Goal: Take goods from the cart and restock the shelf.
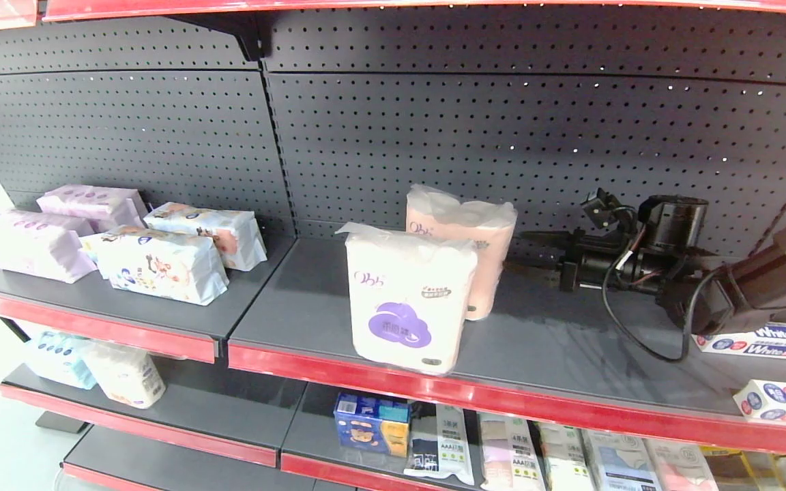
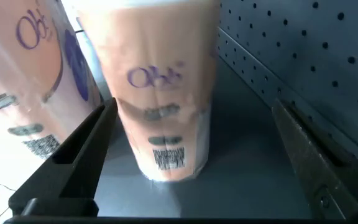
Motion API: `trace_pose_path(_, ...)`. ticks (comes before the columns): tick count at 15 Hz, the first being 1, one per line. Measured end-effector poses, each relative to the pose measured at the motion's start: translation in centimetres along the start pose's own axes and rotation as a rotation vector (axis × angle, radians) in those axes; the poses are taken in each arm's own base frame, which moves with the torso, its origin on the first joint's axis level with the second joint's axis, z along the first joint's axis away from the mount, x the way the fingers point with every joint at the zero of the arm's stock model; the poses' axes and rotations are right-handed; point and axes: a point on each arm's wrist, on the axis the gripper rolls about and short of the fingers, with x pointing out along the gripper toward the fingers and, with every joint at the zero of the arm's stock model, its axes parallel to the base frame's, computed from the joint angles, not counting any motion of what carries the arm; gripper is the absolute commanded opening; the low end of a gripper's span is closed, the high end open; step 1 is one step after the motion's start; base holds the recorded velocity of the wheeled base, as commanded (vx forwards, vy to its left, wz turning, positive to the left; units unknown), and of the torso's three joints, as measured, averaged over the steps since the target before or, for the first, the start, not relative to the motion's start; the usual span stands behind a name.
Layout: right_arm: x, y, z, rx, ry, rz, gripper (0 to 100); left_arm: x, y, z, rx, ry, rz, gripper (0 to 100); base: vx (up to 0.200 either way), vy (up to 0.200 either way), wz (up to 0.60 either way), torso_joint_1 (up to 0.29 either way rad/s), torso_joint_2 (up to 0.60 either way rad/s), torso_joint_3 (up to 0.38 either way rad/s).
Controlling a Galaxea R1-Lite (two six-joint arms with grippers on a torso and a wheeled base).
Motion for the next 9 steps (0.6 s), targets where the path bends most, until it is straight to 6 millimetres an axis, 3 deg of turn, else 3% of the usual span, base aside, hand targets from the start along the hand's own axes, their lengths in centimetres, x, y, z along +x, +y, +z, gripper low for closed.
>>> trace_pose_path(5, -1.4, 0.5, 0.3, 0.008, 0.004, -0.021, 100, 0.0, 0.0, 0.0, 0.000, 0.000, 0.000, 100, 0.000, 0.000, 0.00, 0.000, 0.00, 0.000)
trace_pose_path(9, -3.5, 2.2, -0.6, 0.072, 0.051, -0.033, 100, 0.0, 0.0, 0.0, 0.000, 0.000, 0.000, 100, 0.000, 0.000, 0.00, 0.000, 0.00, 0.000)
